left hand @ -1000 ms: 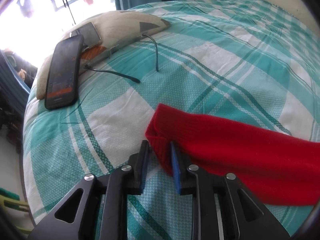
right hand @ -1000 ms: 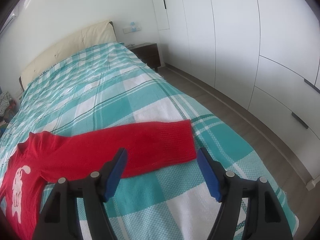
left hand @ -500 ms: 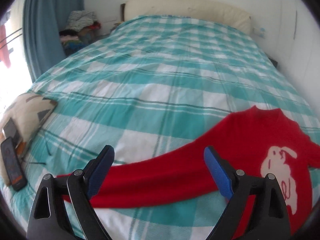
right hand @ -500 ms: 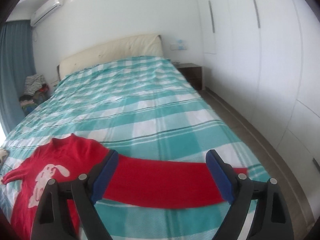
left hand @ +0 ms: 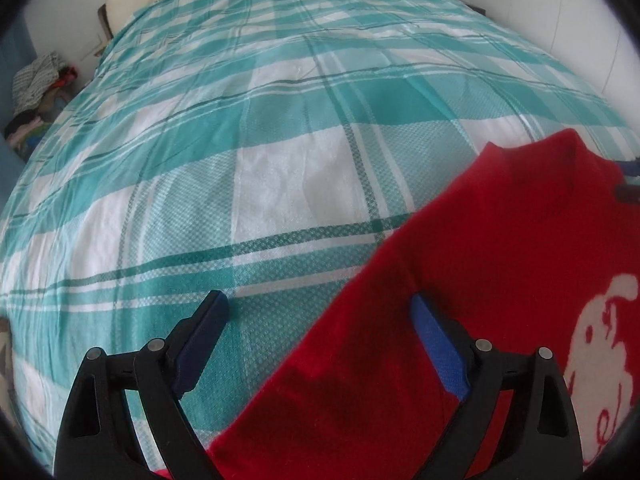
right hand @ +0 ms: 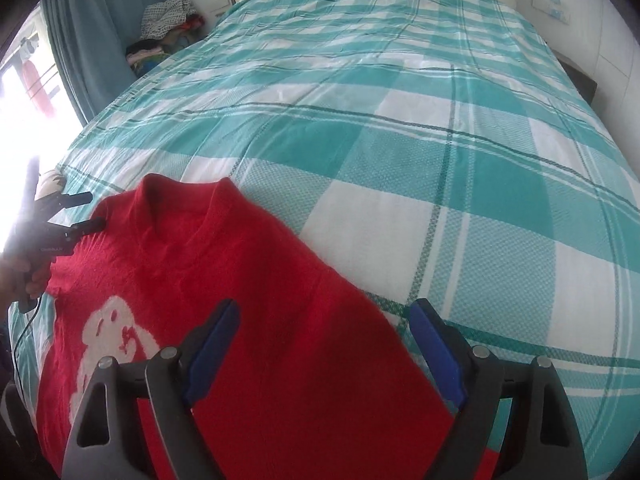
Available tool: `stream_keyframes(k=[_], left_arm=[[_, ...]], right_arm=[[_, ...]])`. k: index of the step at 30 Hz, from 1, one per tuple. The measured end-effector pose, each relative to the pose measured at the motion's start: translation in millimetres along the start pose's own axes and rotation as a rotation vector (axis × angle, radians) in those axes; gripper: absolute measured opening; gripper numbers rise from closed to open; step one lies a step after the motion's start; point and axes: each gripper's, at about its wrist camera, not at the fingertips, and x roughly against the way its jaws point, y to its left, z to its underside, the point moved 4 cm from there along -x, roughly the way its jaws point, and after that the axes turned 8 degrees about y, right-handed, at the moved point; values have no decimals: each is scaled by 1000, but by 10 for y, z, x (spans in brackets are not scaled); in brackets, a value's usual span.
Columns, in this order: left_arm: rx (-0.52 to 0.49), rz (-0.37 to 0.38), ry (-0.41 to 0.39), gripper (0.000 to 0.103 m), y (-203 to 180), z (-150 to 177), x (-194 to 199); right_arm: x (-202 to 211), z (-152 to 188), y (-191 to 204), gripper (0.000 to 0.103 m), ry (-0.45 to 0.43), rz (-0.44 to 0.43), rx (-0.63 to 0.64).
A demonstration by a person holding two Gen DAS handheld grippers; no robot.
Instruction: Fold small clothes
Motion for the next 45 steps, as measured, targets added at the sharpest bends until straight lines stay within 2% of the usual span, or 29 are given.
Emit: stream_keyframes(k=[1,3,4,5,6,7,10,12,14,17,19,21,22,23,24,25,26,30,34,37,40,45], left_arm=[[-5,12,-8,91,-20,2,2],[-26,42,-18,61,-89,13,11],[-45,57,-13,17,-154,15,10],[-66,17,-14,2,-206,12,13],[-95,-34,-33,1,-262,11,34],[-113,-69,-46,1,-303,18,54],[-68,-94,-95,0,-265,-36,150],[-21,-96,-125,0,-172,-117,187],[0,-116,-115,0,-130,-180,104],[-17,-181,-88,1,-186,-155,-96],[-34,-220,-102,2,-231,-125,-100],[-25,-232,-105,10,-211,-103,-31],[-12,-231,-104,23,-181,-89,28],[8,-241,-107,47,-139,-67,112],[31,-262,-125,58,-92,-36,229],[51,-276,-157,71,-53,4,380],[66,-271,-189,75,-19,66,542],[94,-204,-224,77,-31,477,1105],[82,-126,-206,90,-330,1086,1459],[95,-82,-161,91,-629,1537,1513],[154,-29,-136,91,-808,1892,1489],[254,-45,-156,92,-814,2134,1337]], right_arm=[[-71,-2,-7,81,14,11,9],[-121,-4,-16,65,18,55,38],[-94,-12,-12,46,12,54,43],[-51,-17,-15,19,6,49,43],[-3,-14,-11,12,-2,47,44],[53,-13,16,9,-17,71,56],[186,5,167,6,-66,220,130],[265,-5,251,6,-115,323,165],[251,-43,251,5,-144,395,165],[-51,-40,123,5,-78,418,122],[-134,8,118,5,-85,435,123],[-96,17,110,7,-102,430,110],[-53,16,96,13,-108,407,96],[4,17,66,30,-110,395,77],[77,31,32,60,-112,393,53],[184,62,1,71,-130,387,29],[323,111,-15,75,-163,378,14],[817,479,40,75,-211,351,4],[1084,1109,408,75,-179,288,85],[1188,1656,755,75,-176,248,161],[1257,2111,930,76,-229,279,186],[1326,2513,710,76,-333,353,60]])
